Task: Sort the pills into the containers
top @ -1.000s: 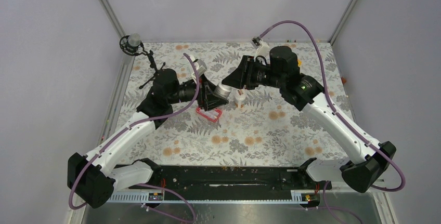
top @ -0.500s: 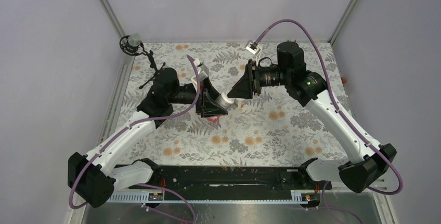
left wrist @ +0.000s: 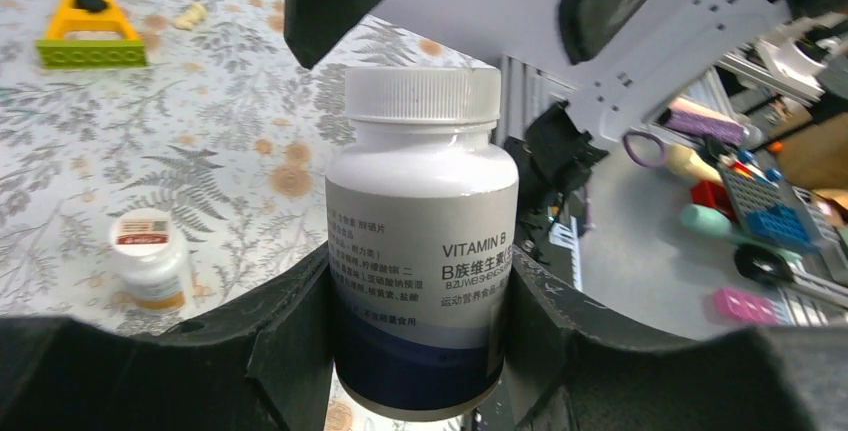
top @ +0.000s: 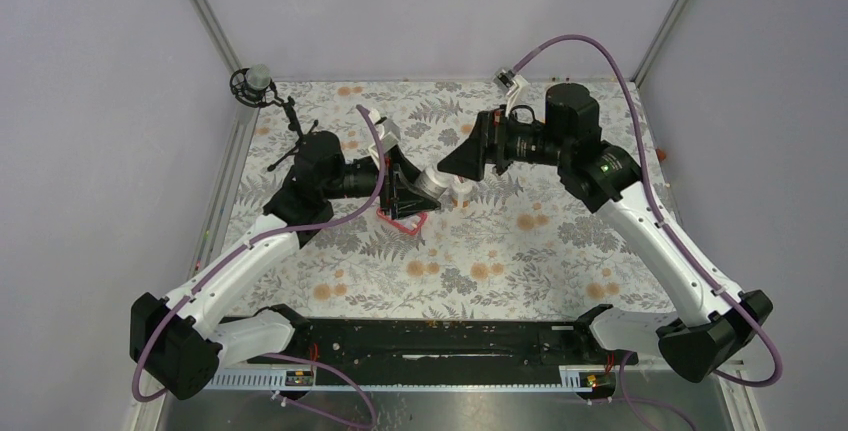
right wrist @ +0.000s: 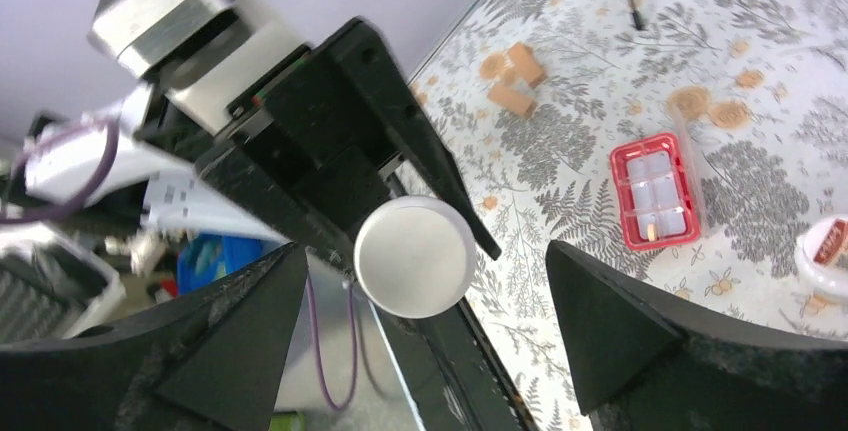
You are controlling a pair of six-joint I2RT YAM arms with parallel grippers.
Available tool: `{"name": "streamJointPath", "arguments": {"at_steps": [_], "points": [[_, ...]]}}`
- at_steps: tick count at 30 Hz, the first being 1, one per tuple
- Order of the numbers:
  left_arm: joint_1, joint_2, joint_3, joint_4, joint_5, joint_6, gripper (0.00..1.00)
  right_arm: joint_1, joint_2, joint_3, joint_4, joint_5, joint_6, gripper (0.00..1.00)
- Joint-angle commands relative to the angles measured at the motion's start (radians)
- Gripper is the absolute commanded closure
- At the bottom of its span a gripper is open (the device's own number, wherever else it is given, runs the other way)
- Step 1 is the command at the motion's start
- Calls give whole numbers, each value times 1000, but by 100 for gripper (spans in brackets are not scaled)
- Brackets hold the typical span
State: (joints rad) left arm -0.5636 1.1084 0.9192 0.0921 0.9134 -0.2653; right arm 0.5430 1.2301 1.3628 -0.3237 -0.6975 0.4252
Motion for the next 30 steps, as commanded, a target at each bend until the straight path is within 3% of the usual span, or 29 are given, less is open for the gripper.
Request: {"name": "streamJointPath", "arguments": {"at_steps": [1,6,13,16,19,23,30], "points": [[2,-20,-11,93,-147,8,100,26,-3,-31,83,212,228,3],[2,-15,-12,94,-187,11,100,72,54,27,15,289,252,9],[1,-13,-16,90,-201,12,100,81,89,72,-2,226,230,56],[3,-15,-11,80,-171,13,100,78,72,78,-8,171,131,80],[2,-15,-4,64,-86,16,100,58,50,78,-8,33,-12,93],[1,-12,1,94,60,-27,100,34,43,84,-62,-183,-195,94],[2,-9,-3,110,163,-27,100,15,34,126,-117,-198,-283,91]]}}
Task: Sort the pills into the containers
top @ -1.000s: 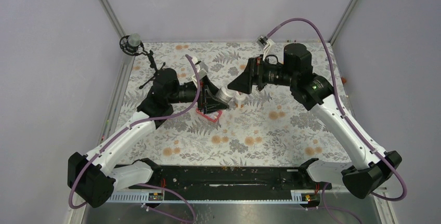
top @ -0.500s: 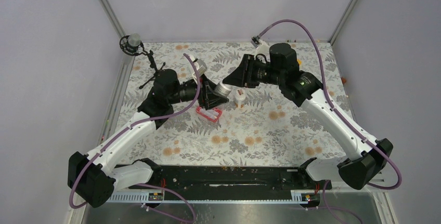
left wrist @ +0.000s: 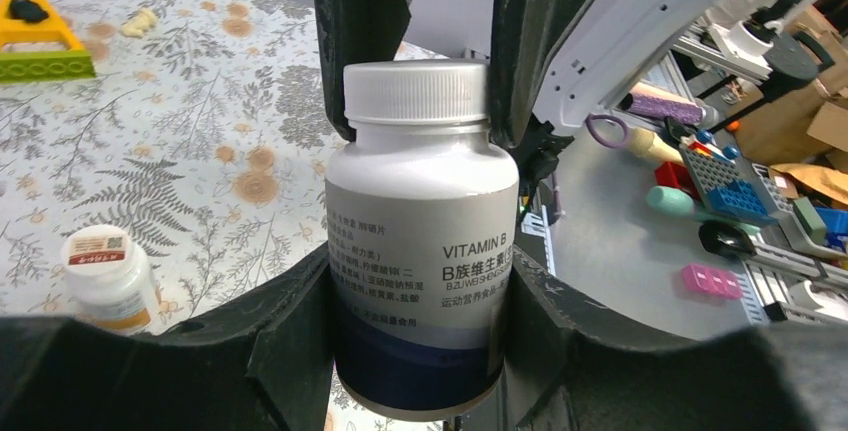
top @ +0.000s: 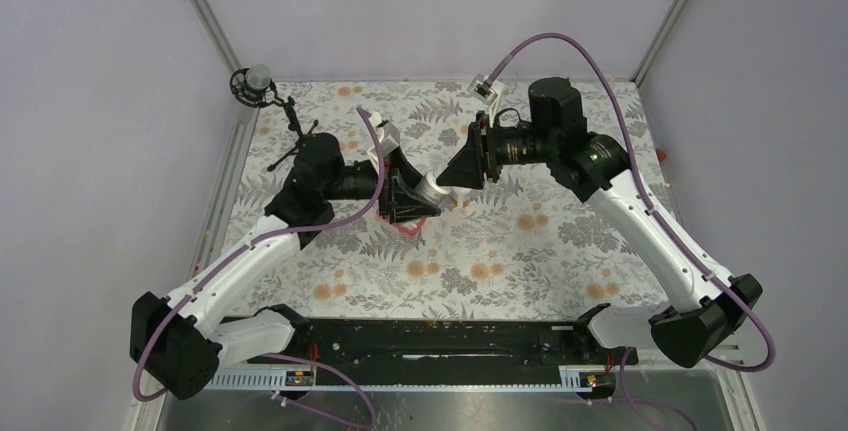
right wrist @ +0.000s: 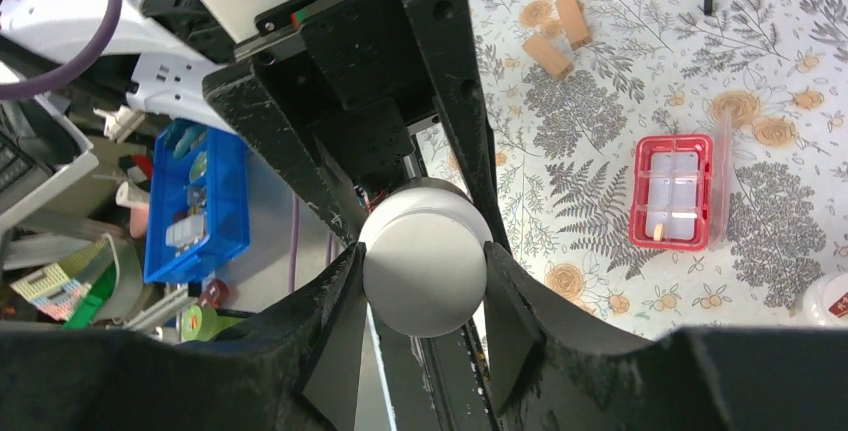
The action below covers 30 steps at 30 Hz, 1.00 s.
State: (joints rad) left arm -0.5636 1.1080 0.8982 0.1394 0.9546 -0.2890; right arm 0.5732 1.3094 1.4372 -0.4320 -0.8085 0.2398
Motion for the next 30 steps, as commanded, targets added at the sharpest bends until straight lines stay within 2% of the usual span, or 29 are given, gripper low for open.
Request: {"name": "streamJointPath", "arguments": {"at_steps": [1,6,9,10,11,12,13,14,19,24,30], "points": [[1,-6,18,68,136,-7,100,-17,-49,53,2,-85,-92,90],[1,7,-2,180,217,-92,100,-21,-51,60,30,-126,-75,85],[1,9,-2,197,192,-98,100,-23,-41,61,29,-82,-35,71],[1,7,-1,197,165,-96,100,-23,-38,60,33,-52,-15,61],[1,8,-2,195,128,-89,100,-22,-38,53,50,-26,14,41],[1,7,-2,194,91,-85,100,-18,-39,30,85,-11,49,29],[1,8,-2,191,31,-83,100,-11,-43,1,121,13,89,7],[1,9,-3,191,-7,-81,100,0,-44,-7,138,45,100,1],[1,15,-14,186,-132,-58,100,28,-36,-45,205,281,308,2],[1,10,-6,129,-214,-6,100,31,-36,-54,208,377,404,27],[1,21,44,15,-238,45,100,31,-51,-27,134,379,396,39]]}}
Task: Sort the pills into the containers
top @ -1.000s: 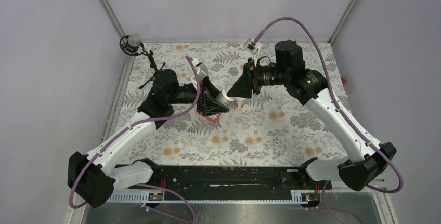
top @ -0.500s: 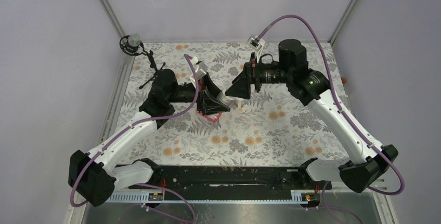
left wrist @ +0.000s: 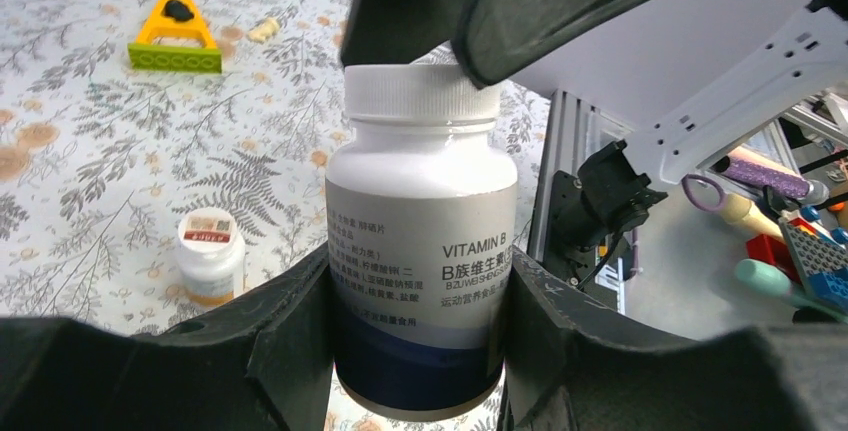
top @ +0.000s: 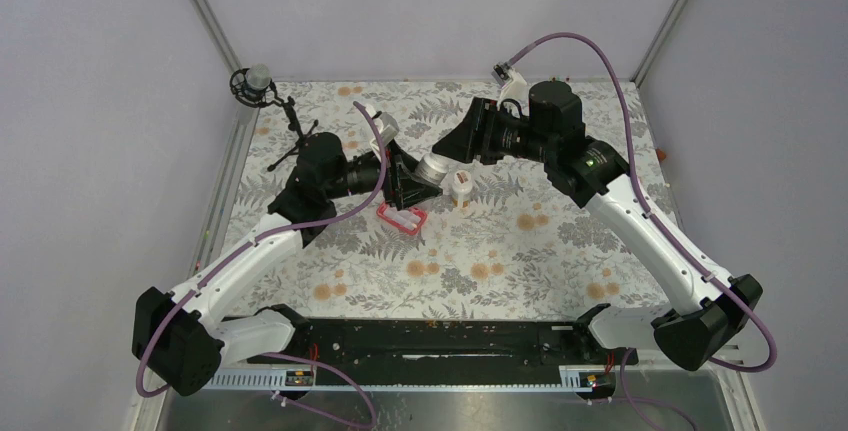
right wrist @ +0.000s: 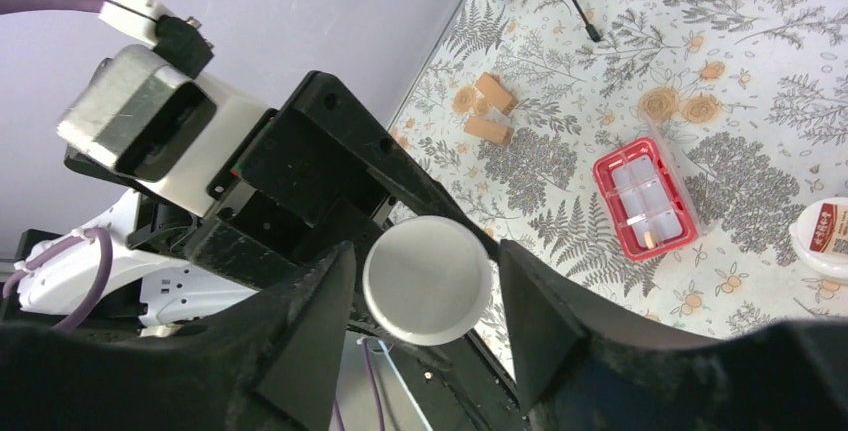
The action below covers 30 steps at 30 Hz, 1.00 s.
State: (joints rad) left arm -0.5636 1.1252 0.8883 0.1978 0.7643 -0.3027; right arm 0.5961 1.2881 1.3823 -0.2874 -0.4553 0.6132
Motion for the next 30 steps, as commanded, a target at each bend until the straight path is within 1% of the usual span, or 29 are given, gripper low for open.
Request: {"name": "streamJointPath", "arguments": {"at_steps": [1,3,4,5,8,9,10,11,14,16,18,19,21,24,25,28,30], "points": [[2,5,58,-52,-40,63,100,8,-29,27,-15,12,9,42],[1,7,62,-55,-22,65,100,7,-25,29,-20,-26,-29,44],[1,9,62,-58,-14,64,100,4,-22,34,-23,-47,-46,42],[1,8,64,-61,-8,63,100,5,-15,42,-34,-69,-60,35],[1,6,61,-62,-5,65,100,5,-7,47,-54,-57,-64,8],[1,6,60,-62,-4,66,100,5,-4,45,-52,-57,-64,5],[1,6,61,-62,-3,66,100,5,0,46,-51,-61,-60,4],[1,7,62,-62,-3,65,100,5,5,48,-53,-71,-59,6],[1,5,65,-62,3,63,100,5,28,63,-60,-103,-56,19],[1,2,66,-56,12,62,100,4,32,72,-69,-131,-73,26],[1,-1,67,-50,23,59,100,4,30,78,-84,-147,-102,31],[1,1,70,-50,32,59,100,4,31,83,-93,-155,-116,36],[2,2,75,-50,43,59,100,5,33,99,-120,-161,-144,47],[1,1,78,-51,77,57,100,0,30,108,-148,-202,-207,71],[2,0,80,-52,95,55,100,-7,19,103,-145,-236,-234,76],[2,0,105,-93,195,54,100,-31,-39,76,-122,-358,-334,80],[1,-2,122,-110,279,42,100,-42,-83,79,-144,-428,-409,81]]}}
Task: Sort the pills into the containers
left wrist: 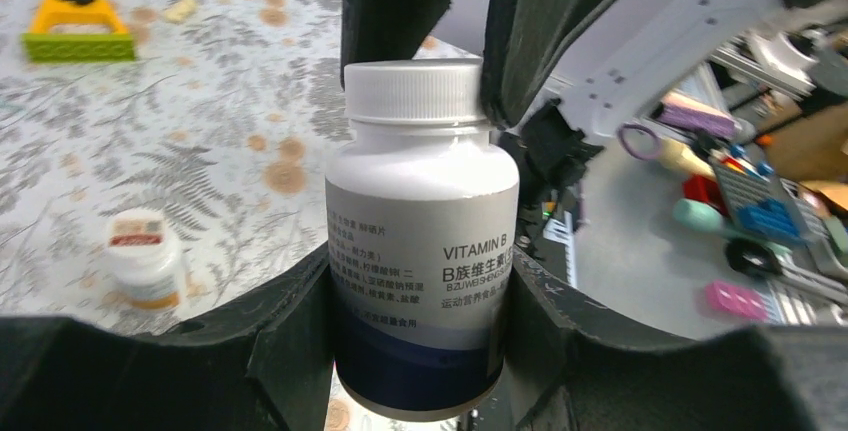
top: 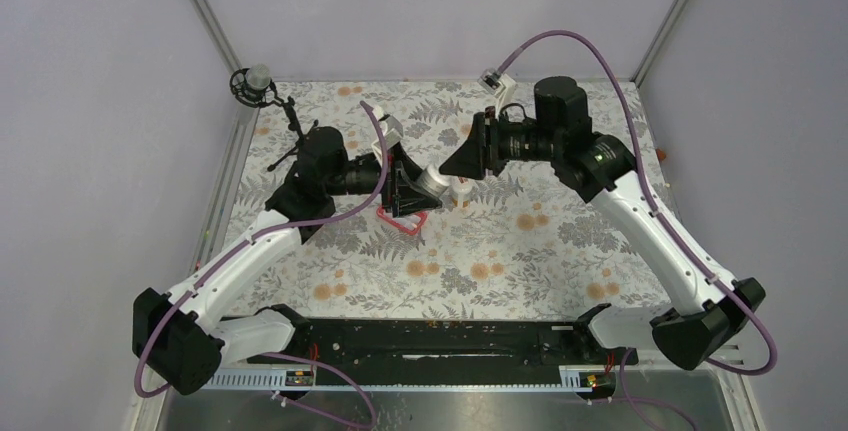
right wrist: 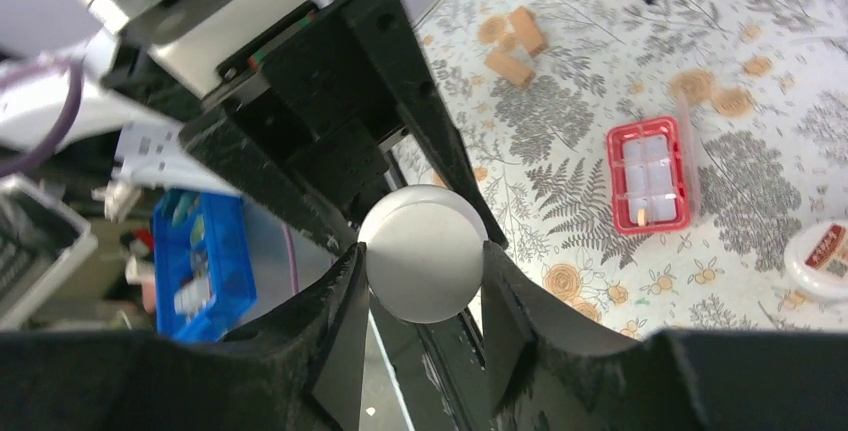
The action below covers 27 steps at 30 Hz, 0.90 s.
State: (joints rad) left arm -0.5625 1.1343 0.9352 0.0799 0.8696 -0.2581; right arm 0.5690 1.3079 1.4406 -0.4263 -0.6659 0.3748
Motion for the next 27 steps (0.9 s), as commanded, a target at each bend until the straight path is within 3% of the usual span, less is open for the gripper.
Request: {"name": "streamJointPath", "arguments": {"at_steps": [1,5,9,18,20,22,25,26,27], "points": [[0,-14,76,9,214,-11,100,-19,-114,25,-18,-250,-207,81],[0,-19,64,92,362,-91,100,-24,-138,49,-85,-314,-334,82],[-4,-16,44,215,428,-173,100,-25,-162,56,-89,-285,-412,83],[-5,-24,38,222,479,-153,100,-27,-173,65,-22,-258,-384,82],[-6,-28,36,223,461,-149,100,-27,-162,67,-10,-255,-340,78],[-7,-31,33,223,399,-141,100,-27,-148,64,8,-206,-270,60],[-6,-36,24,217,270,-120,100,-24,-124,43,24,-149,-146,14],[-6,-36,20,222,228,-118,100,-22,-117,29,41,-132,-101,4],[-7,-34,17,232,198,-118,100,-22,-115,8,64,-124,-58,1]]}}
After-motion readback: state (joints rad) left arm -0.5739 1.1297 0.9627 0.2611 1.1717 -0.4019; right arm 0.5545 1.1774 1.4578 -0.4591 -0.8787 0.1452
